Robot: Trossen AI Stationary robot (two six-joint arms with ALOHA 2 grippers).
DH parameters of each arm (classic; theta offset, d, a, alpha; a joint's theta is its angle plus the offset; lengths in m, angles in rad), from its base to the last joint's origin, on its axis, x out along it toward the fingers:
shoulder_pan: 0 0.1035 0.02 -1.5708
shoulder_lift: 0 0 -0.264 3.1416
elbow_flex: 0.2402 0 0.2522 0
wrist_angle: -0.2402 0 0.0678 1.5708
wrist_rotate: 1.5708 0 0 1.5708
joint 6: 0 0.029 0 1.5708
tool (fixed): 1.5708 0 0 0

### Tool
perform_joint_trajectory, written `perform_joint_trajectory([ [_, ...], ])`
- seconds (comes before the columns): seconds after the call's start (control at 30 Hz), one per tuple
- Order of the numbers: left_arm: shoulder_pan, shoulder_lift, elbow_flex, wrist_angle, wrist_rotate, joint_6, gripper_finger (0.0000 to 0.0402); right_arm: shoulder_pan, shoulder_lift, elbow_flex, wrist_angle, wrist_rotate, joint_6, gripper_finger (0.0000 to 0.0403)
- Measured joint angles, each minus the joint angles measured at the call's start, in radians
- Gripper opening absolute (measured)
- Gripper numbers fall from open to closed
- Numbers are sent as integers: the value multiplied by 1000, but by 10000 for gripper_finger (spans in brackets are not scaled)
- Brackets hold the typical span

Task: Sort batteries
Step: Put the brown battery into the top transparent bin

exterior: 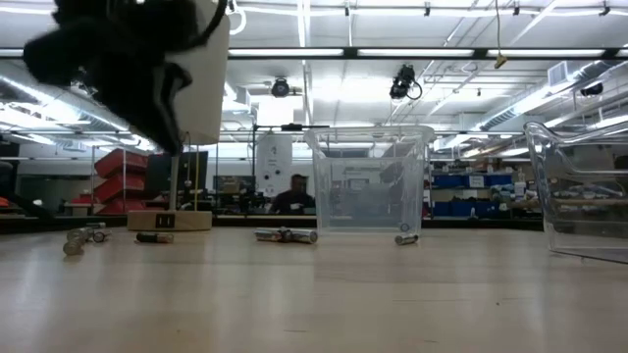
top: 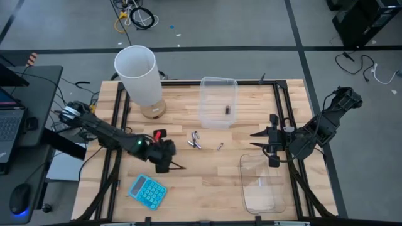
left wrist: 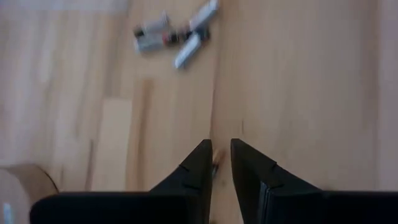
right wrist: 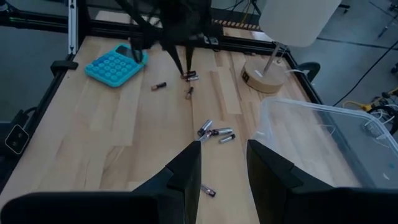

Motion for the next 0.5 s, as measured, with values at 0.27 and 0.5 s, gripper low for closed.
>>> perform_joint_trajectory([
  [0.27,125,-6,-144,103,155,172,43,-1,0,0,22,1,0,115],
  [0.5,195,-6,-202,182,246,296,42,-1,0,0,26,2,2,115],
])
